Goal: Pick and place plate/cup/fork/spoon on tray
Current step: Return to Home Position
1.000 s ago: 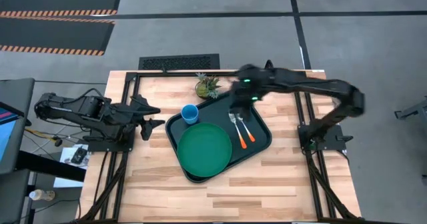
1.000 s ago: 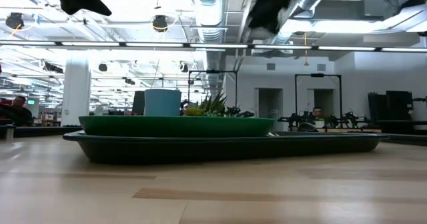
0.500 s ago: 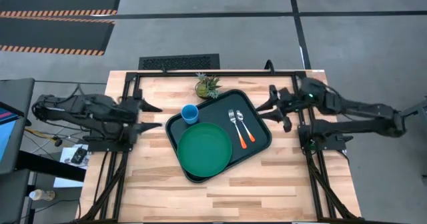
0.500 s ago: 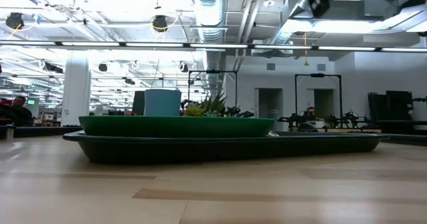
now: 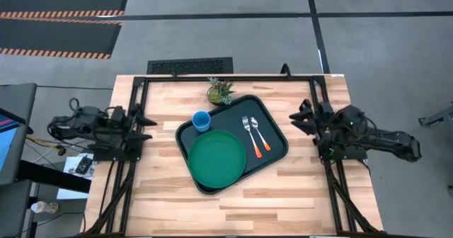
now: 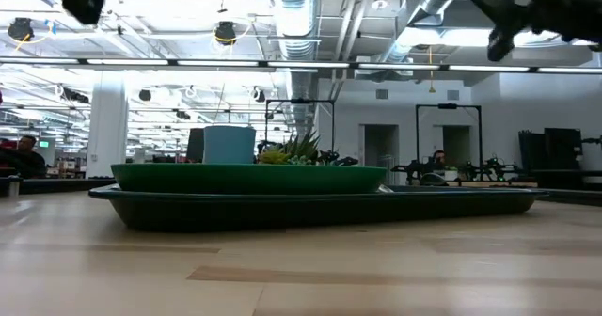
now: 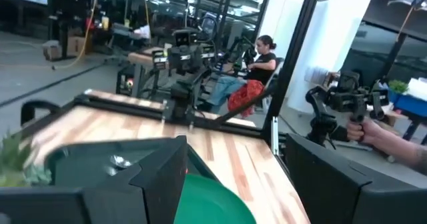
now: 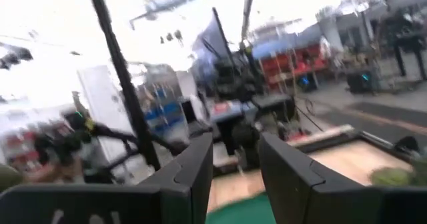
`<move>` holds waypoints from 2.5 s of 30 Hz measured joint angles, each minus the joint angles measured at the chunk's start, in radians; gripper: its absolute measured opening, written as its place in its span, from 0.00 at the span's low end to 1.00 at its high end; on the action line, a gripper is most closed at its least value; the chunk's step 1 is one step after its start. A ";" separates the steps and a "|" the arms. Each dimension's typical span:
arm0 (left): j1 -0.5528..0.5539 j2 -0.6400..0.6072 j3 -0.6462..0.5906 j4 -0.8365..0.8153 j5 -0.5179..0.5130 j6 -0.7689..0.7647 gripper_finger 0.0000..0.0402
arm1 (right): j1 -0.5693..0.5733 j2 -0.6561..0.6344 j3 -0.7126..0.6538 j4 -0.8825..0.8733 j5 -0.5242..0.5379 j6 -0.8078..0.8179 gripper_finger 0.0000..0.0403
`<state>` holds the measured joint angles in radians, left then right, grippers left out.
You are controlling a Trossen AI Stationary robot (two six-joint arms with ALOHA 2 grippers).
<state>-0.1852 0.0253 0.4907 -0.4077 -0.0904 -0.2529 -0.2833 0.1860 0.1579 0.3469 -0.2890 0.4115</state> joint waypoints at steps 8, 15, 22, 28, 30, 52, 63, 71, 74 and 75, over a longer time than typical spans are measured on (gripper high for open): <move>0.000 -0.012 -0.142 0.082 0.059 -0.039 0.60 | 0.213 -0.054 -0.147 0.133 0.244 0.013 0.37; 0.000 -0.023 -0.320 0.200 -0.002 -0.019 0.60 | 0.422 -0.003 -0.147 0.122 0.454 -0.108 0.37; 0.006 0.008 -0.477 0.454 0.043 -0.034 0.60 | 0.486 0.015 -0.147 0.084 0.550 -0.132 0.37; 0.006 -0.014 -0.480 0.441 0.036 0.034 0.60 | 0.482 0.018 -0.147 0.017 0.558 -0.156 0.37; 0.007 -0.014 -0.480 0.451 -0.007 0.059 0.60 | 0.473 0.020 -0.147 0.016 0.563 -0.162 0.37; 0.008 -0.012 -0.483 0.456 -0.027 0.098 0.60 | 0.411 0.023 -0.147 -0.254 0.553 -0.178 0.37; 0.008 -0.012 -0.484 0.456 -0.026 0.109 0.60 | 0.404 0.021 -0.147 -0.256 0.559 -0.206 0.37; 0.008 -0.012 -0.484 0.457 -0.026 0.153 0.60 | 0.370 -0.186 -0.147 -0.228 0.534 -0.309 0.37; 0.008 -0.010 -0.484 0.457 -0.027 0.182 0.60 | 0.370 -0.180 -0.143 -0.295 0.543 -0.287 0.37; 0.008 -0.006 -0.484 0.458 -0.027 0.185 0.60 | 0.366 -0.172 -0.143 -0.293 0.551 -0.274 0.37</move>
<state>-0.1776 0.0188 0.0063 0.0506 -0.1176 -0.0679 0.0826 0.0145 0.0148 0.0535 0.2624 0.1379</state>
